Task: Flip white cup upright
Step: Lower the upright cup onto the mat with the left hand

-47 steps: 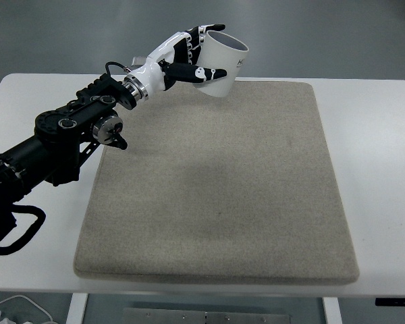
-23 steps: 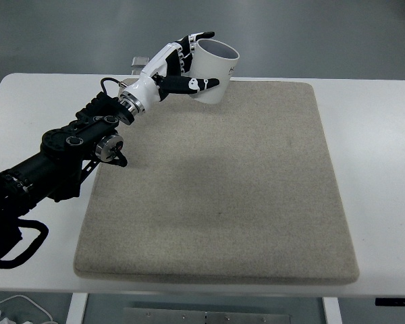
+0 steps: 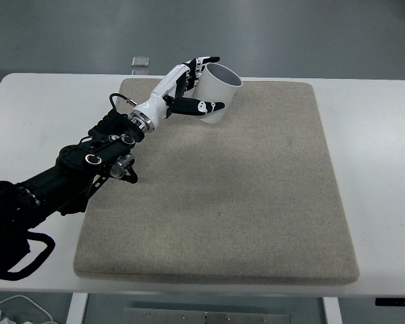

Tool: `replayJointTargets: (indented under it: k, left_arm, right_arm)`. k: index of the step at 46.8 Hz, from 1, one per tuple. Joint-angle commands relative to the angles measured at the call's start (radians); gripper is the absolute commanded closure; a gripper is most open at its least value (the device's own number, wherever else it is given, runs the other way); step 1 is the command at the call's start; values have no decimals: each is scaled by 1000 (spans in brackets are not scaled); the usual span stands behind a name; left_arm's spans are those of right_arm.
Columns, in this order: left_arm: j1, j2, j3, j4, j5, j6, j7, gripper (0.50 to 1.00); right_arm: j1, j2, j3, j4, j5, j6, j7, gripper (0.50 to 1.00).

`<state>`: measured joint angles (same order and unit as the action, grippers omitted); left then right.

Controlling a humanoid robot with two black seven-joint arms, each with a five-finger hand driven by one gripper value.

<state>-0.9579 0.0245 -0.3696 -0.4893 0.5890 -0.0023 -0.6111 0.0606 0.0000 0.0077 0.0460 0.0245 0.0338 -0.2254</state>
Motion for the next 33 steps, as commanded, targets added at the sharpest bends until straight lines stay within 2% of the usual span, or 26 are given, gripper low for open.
replayJointTargets:
  k: [1, 33]
  left_arm:
    - [-1, -8, 0, 0, 0, 4, 0, 1000]
    - [21, -24, -5, 72, -84, -24, 0, 1000]
  right_arm:
    - [-1, 0, 0, 0, 0, 0, 0, 572]
    - [1, 0, 0, 0, 0, 0, 0, 572]
